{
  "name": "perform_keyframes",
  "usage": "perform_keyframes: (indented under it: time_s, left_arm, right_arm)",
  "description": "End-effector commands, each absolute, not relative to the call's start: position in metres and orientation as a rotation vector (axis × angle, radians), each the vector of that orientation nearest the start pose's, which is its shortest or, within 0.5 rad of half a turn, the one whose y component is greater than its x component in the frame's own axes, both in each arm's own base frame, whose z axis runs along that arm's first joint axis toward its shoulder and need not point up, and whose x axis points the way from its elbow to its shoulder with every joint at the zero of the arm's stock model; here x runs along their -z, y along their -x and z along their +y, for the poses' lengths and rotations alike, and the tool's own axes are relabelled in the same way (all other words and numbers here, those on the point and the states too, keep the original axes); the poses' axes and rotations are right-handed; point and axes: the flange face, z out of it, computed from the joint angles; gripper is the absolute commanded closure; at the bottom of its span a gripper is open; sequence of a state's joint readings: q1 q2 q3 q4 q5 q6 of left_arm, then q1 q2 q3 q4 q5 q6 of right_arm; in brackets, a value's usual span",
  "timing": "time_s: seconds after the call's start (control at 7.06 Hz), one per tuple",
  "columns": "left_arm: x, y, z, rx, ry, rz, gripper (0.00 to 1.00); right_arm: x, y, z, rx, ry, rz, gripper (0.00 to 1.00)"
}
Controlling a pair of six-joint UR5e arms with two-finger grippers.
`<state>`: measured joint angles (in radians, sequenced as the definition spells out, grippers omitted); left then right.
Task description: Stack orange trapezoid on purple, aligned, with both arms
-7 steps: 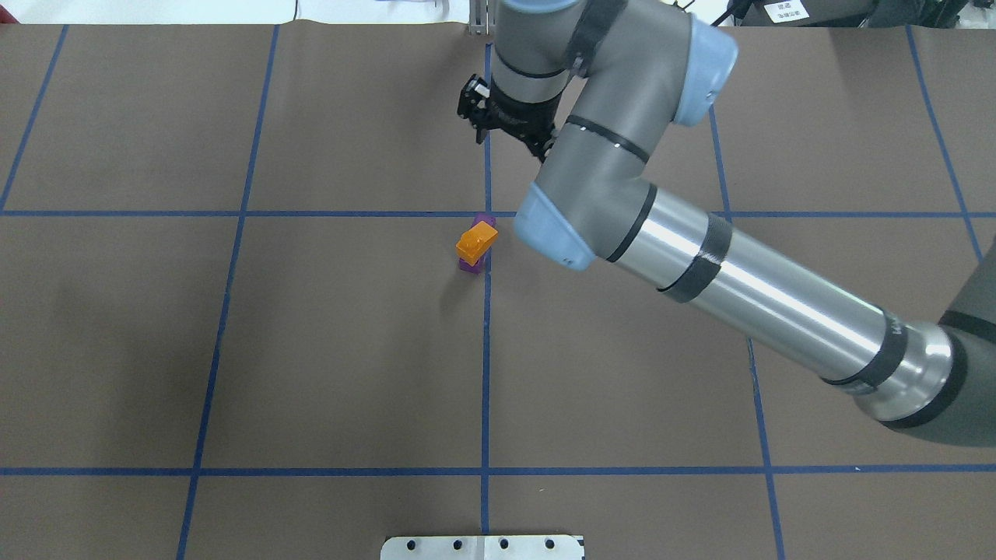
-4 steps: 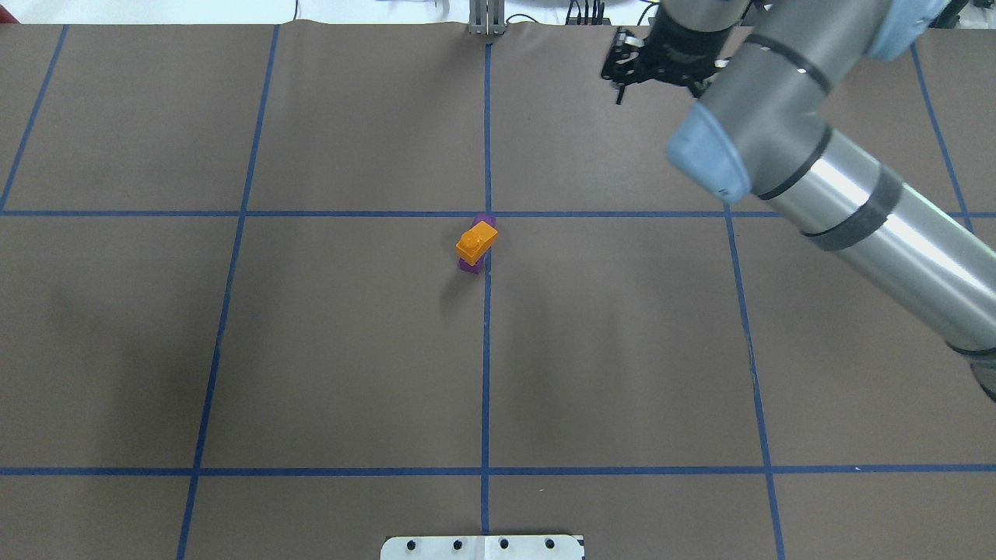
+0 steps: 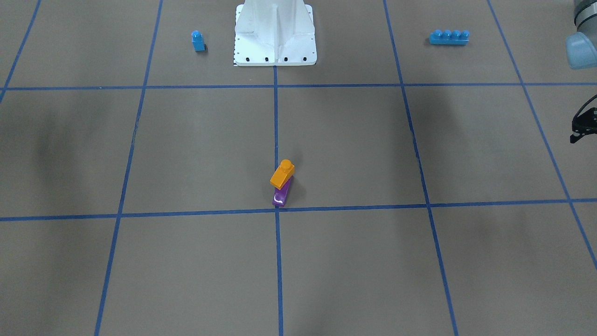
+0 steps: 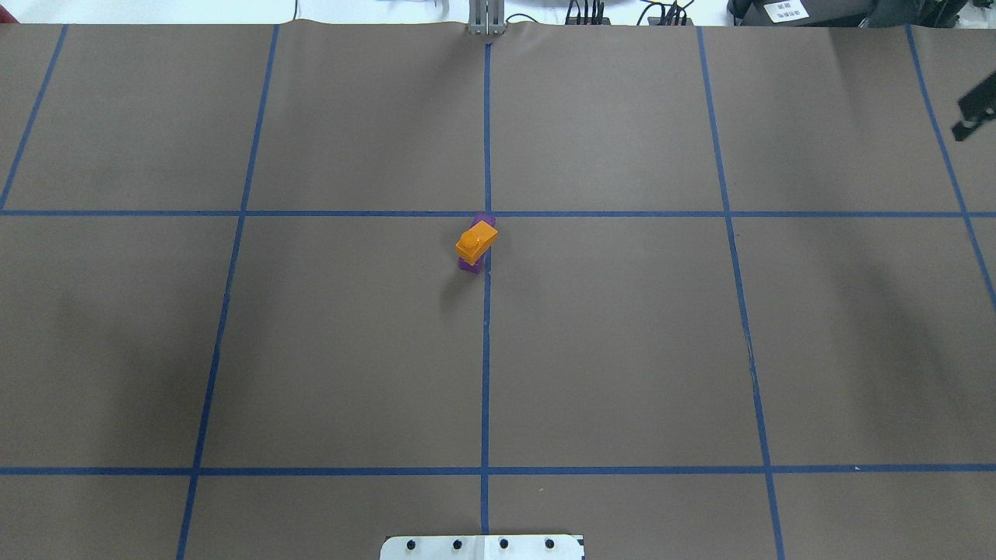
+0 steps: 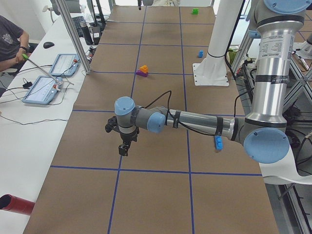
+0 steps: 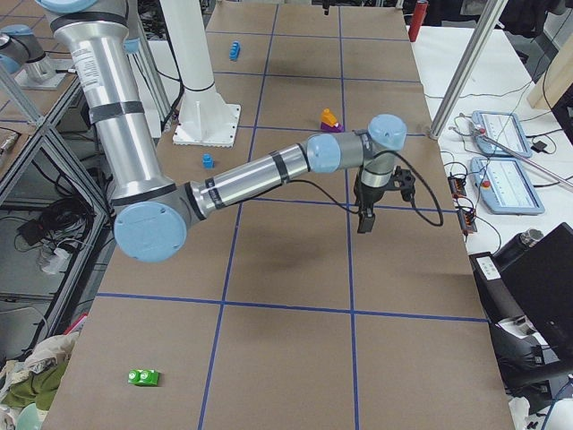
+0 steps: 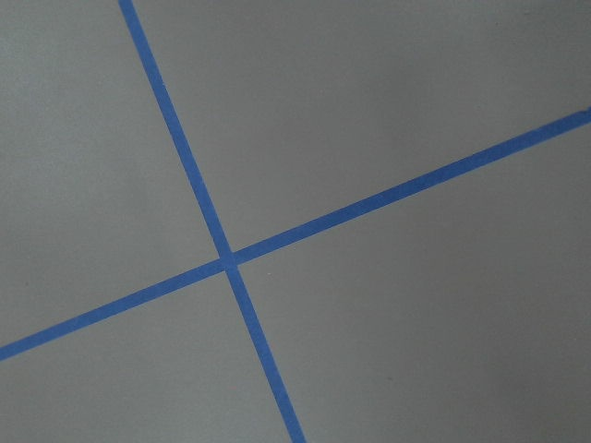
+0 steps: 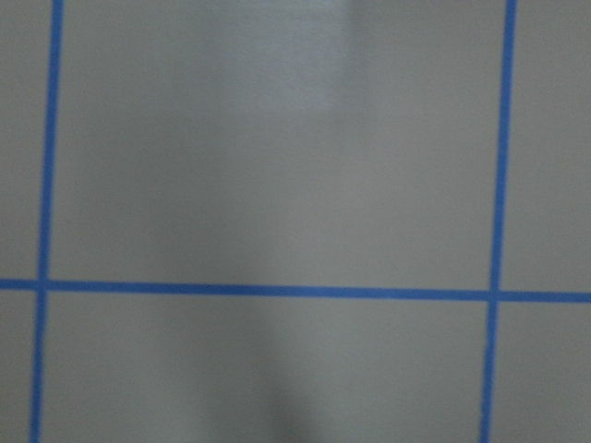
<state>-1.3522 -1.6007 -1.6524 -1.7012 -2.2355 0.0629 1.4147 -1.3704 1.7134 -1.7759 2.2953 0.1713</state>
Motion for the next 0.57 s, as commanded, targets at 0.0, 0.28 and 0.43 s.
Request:
perform_keyframes:
  time_s: [0.0, 0.28, 0.43]
  left_arm:
    - [-0.601, -0.04, -0.515, -0.345, -0.174, 0.683, 0.0]
    - [-0.604, -0.025, -0.516, -0.314, -0.173, 0.679, 0.0]
    - [-0.608, -0.018, -0.516, -0.3, -0.171, 0.678, 0.0]
  right_arm:
    - [-0.596, -0.034, -0.5, 0.127, -0.067, -0.748, 0.0]
    - [-0.625, -0.04, -0.473, 0.105, -0.057, -0.745, 0.0]
    - [-0.624, -0.041, -0.473, 0.096, -0.056, -0.745, 0.0]
